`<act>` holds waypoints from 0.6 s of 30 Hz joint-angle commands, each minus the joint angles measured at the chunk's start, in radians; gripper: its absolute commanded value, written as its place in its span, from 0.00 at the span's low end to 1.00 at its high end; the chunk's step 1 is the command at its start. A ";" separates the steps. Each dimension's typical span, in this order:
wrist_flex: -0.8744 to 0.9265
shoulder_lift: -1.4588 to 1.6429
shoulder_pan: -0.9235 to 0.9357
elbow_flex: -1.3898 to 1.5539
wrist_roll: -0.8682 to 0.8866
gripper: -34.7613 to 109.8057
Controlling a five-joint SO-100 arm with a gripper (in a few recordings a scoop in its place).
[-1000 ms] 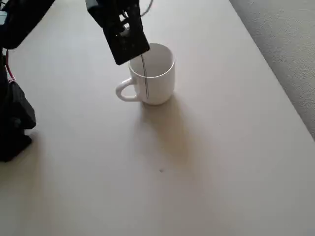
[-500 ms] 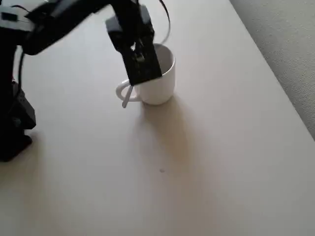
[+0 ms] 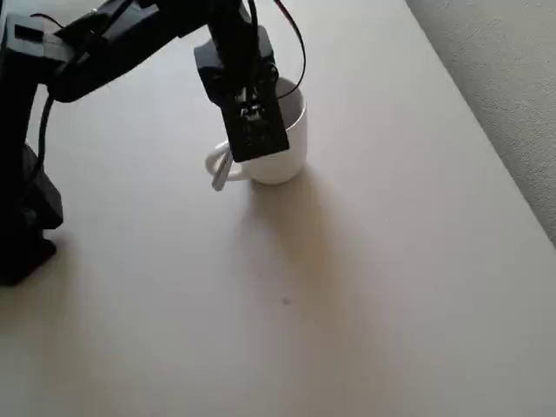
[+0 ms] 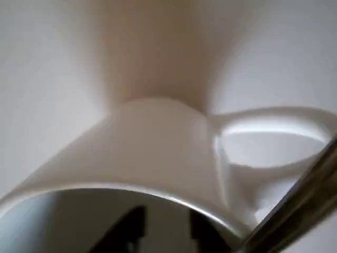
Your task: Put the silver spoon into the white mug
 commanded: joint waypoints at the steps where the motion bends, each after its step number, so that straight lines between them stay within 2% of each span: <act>1: 0.008 0.075 0.003 -0.031 -0.017 0.36; 5: 0.009 0.091 0.002 -0.026 -0.046 0.38; 8: 0.011 0.112 0.005 -0.025 -0.077 0.43; 18: 0.011 0.218 0.006 -0.029 -0.124 0.43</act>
